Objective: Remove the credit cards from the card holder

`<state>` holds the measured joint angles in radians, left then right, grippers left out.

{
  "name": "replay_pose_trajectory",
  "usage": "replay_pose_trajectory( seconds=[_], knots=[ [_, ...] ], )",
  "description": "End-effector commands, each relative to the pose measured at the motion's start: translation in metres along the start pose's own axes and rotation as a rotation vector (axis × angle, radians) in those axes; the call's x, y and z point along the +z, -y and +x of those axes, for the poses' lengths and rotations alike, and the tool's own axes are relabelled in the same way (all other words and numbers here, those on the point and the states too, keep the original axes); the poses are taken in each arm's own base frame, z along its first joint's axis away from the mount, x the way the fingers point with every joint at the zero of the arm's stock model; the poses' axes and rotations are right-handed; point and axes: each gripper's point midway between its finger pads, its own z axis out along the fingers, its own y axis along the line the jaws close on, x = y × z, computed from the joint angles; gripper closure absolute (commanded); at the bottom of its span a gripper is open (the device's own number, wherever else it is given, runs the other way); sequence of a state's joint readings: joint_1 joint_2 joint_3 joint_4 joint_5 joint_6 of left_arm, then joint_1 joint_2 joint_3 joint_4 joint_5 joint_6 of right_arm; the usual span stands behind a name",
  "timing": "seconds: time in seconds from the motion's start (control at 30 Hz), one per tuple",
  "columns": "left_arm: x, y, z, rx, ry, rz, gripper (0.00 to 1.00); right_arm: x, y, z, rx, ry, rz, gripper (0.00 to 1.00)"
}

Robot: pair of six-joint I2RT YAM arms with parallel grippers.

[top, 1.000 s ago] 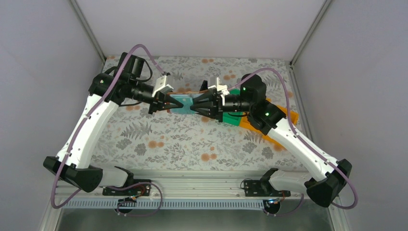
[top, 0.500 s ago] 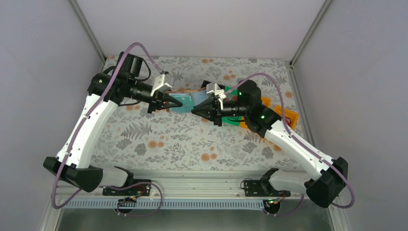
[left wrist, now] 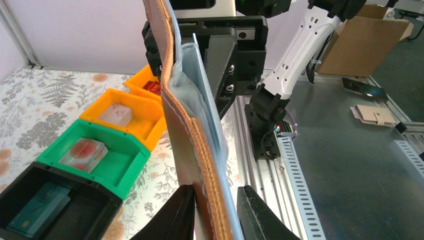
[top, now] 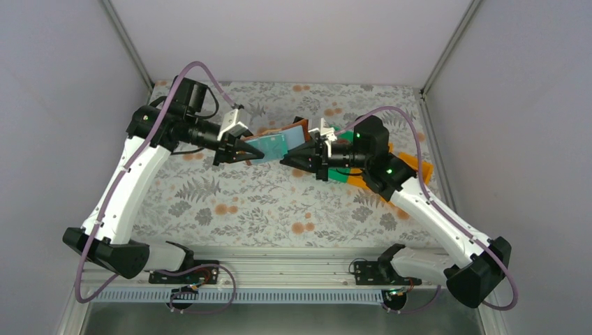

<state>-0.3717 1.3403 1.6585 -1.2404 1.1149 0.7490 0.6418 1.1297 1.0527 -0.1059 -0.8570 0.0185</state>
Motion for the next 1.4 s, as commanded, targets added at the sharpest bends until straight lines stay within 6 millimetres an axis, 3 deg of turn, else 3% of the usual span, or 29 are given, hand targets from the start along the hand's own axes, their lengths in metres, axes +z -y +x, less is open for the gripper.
replay_pose_trajectory(
  seconds=[0.0, 0.17, 0.3, 0.53, 0.7, 0.83, 0.97, 1.1, 1.23, 1.37],
  knots=[
    [0.0, 0.006, -0.001, 0.015, 0.017, 0.032, 0.79, -0.007, 0.003, -0.01, 0.001, 0.014, 0.032, 0.96],
    [0.0, 0.003, 0.001, 0.012, 0.002, 0.009, 0.97, -0.011, 0.004, -0.01, -0.008, -0.005, 0.049, 0.96],
    [0.001, -0.009, 0.007, -0.012, -0.025, -0.039, 0.97, -0.015, 0.007, -0.008, -0.004, -0.018, 0.07, 0.96],
    [0.0, -0.015, 0.01, -0.016, -0.041, -0.067, 0.98, -0.032, 0.018, 0.001, 0.009, -0.045, 0.151, 0.96],
    [-0.005, -0.047, 0.028, -0.093, -0.093, -0.198, 0.97, -0.047, 0.031, 0.011, 0.036, -0.082, 0.227, 0.96],
    [-0.032, -0.093, 0.067, -0.213, -0.127, -0.357, 0.98, -0.066, 0.06, 0.028, 0.098, -0.16, 0.37, 0.96],
    [-0.04, -0.127, 0.141, -0.388, -0.215, -0.397, 0.98, -0.081, 0.09, 0.037, 0.173, -0.203, 0.469, 0.96],
    [-0.019, -0.123, 0.208, -0.534, -0.259, -0.297, 0.98, -0.077, 0.107, 0.044, 0.22, -0.244, 0.474, 0.96],
    [-0.001, -0.116, 0.247, -0.645, -0.257, -0.191, 0.98, -0.071, 0.131, 0.062, 0.287, -0.314, 0.5, 0.96],
    [0.009, -0.114, 0.286, -0.763, -0.272, -0.126, 0.98, -0.066, 0.134, 0.069, 0.304, -0.311, 0.479, 0.96]
  ],
)
